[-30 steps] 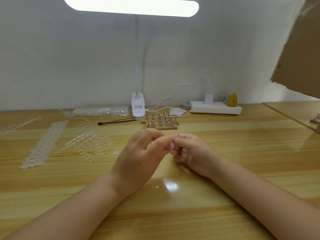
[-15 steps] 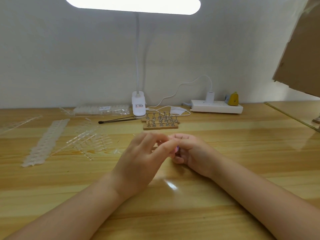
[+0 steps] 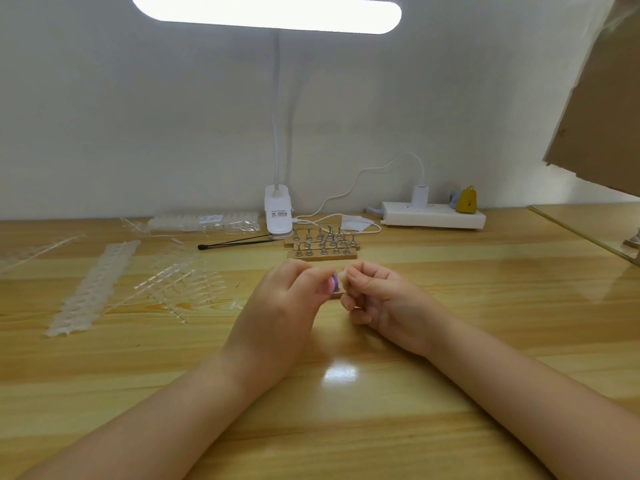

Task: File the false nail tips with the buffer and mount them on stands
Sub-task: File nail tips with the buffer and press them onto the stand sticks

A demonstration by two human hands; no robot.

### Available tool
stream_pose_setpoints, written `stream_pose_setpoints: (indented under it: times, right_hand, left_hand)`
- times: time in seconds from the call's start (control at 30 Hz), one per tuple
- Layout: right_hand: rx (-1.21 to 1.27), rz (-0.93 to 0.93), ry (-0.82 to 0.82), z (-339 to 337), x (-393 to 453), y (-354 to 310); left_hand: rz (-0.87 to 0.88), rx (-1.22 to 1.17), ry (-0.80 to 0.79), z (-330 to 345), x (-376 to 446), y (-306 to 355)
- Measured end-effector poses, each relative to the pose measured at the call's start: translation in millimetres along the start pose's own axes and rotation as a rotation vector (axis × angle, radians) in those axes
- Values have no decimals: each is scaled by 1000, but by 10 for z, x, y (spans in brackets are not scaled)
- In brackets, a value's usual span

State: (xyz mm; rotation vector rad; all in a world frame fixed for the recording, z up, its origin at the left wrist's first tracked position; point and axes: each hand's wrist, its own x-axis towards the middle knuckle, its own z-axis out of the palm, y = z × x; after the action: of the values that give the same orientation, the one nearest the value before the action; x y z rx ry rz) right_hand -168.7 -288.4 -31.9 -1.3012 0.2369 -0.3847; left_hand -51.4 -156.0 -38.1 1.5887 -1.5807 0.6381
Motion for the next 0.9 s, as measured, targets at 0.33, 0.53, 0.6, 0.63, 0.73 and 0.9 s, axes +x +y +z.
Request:
stream_pose_setpoints:
  times: [0.33, 0.53, 0.6, 0.63, 0.73, 0.9]
  right_hand:
    - [-3, -44, 24, 39, -7, 13]
    - [-53, -46, 23, 51, -29, 14]
    - [-44, -41, 15, 48, -36, -2]
    - [-49, -38, 18, 54, -35, -3]
    - [-100, -32, 38, 73, -24, 23]
    - [-100, -39, 18, 66, -38, 16]
  left_hand:
    - [-103, -88, -70, -23, -39, -3]
    - [-14, -92, -50, -20, -37, 50]
    - [-107, -55, -95, -6, -50, 29]
    - [-143, -52, -99, -7, -58, 10]
    - [-89, -101, -39, -41, -39, -10]
    - [-61, -50, -85, -19, -29, 31]
